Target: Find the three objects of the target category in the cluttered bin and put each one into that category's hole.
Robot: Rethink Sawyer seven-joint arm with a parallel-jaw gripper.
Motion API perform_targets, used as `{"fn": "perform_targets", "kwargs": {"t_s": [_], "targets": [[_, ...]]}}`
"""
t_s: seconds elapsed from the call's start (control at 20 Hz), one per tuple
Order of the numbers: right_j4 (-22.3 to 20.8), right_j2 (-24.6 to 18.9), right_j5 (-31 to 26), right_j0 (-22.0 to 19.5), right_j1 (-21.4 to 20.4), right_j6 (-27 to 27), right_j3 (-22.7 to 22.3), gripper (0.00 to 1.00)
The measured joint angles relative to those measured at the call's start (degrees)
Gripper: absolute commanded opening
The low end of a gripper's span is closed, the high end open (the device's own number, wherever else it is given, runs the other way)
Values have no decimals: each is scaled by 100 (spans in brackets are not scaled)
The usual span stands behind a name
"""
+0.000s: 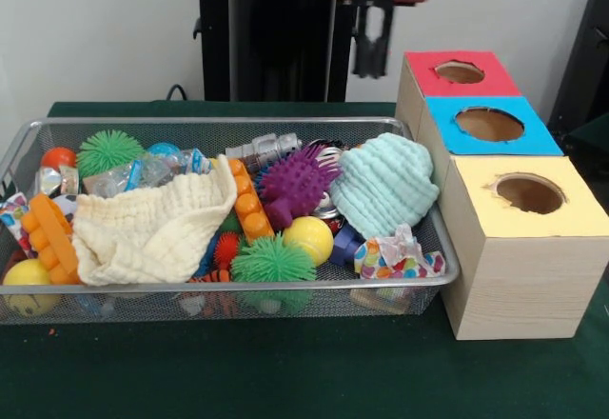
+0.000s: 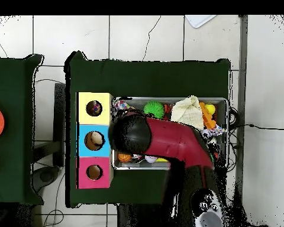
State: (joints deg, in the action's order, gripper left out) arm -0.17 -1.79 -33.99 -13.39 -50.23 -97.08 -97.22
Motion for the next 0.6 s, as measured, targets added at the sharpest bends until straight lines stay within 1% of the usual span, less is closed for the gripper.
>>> {"fn": "perform_targets", "kwargs": {"t_s": [0.05,0.15,0.2,0.45,0.5,0.6], "targets": [[-86,-58,-1,-183,-14,0,-53,0],[-198,-145,0,-411,-19,0,-110,0],[-332,-265,0,-648,-11,0,-140,0],[-612,-557,45,-1031,124,0,-129,0],[-741,-699,85,-1118,265,0,-85,0],[-805,-760,88,-1124,345,0,-45,0]]}}
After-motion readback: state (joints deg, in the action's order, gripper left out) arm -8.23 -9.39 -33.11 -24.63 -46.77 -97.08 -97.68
